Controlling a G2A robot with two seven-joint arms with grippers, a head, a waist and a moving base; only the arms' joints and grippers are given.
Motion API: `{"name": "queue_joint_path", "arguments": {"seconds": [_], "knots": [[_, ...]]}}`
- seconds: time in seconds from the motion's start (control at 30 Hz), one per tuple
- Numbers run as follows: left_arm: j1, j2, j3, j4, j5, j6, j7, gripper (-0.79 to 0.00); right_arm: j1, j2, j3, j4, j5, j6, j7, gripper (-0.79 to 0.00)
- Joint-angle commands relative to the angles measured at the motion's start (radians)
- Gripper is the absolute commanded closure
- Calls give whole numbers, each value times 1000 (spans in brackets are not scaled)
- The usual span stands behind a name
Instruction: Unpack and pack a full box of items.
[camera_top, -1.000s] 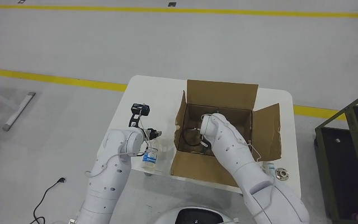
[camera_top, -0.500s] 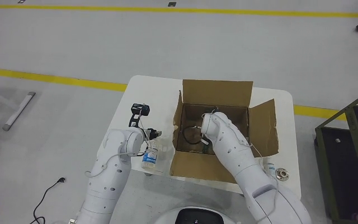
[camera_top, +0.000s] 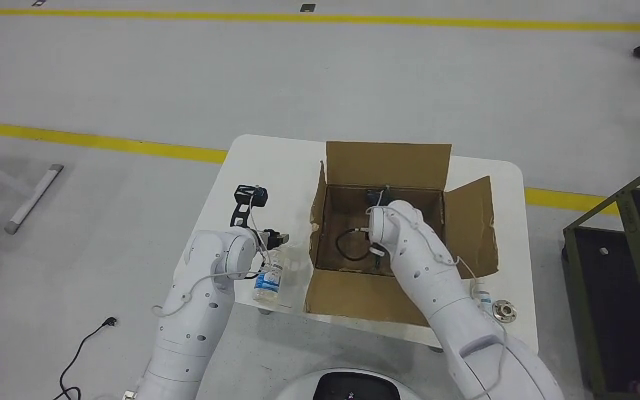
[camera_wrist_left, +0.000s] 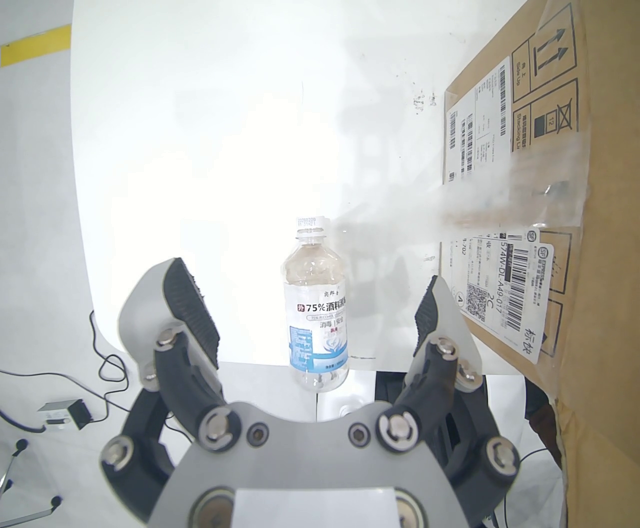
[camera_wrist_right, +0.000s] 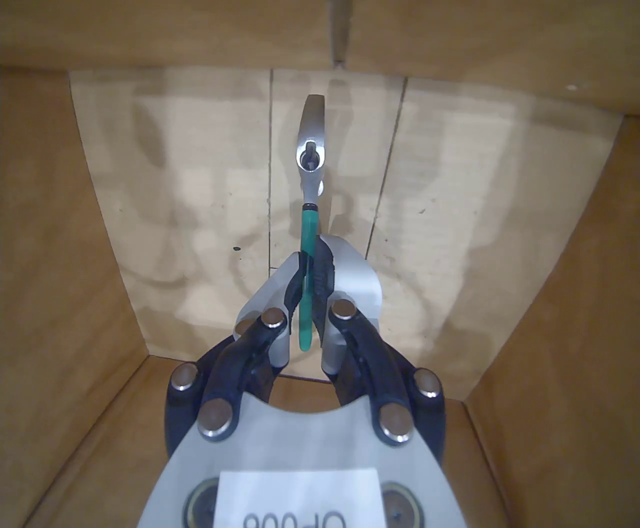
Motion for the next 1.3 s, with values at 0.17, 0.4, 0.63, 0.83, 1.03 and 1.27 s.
{"name": "queue_joint_path", "arguments": {"seconds": [0.17, 0.4, 0.63, 0.83, 1.03, 1.27], "knots": [[0, 0, 0, 0, 0, 0, 0, -785, -18, 6, -5, -23, -20, -60, 20, 0], [0, 0, 0, 0, 0, 0, 0, -785, -48, 13, -11, -91, -46, -106, 16, 0], [0, 0, 0, 0, 0, 0, 0, -785, -77, 18, -11, -140, -77, -95, 27, 0], [0, 0, 0, 0, 0, 0, 0, -785, -87, 17, 12, -179, -46, -41, 41, -336], [0, 0, 0, 0, 0, 0, 0, -785, -93, 12, 13, -189, -27, 2, 51, -785], [0, 0, 0, 0, 0, 0, 0, -785, -92, 12, 18, -184, -23, 14, 48, -785]]}}
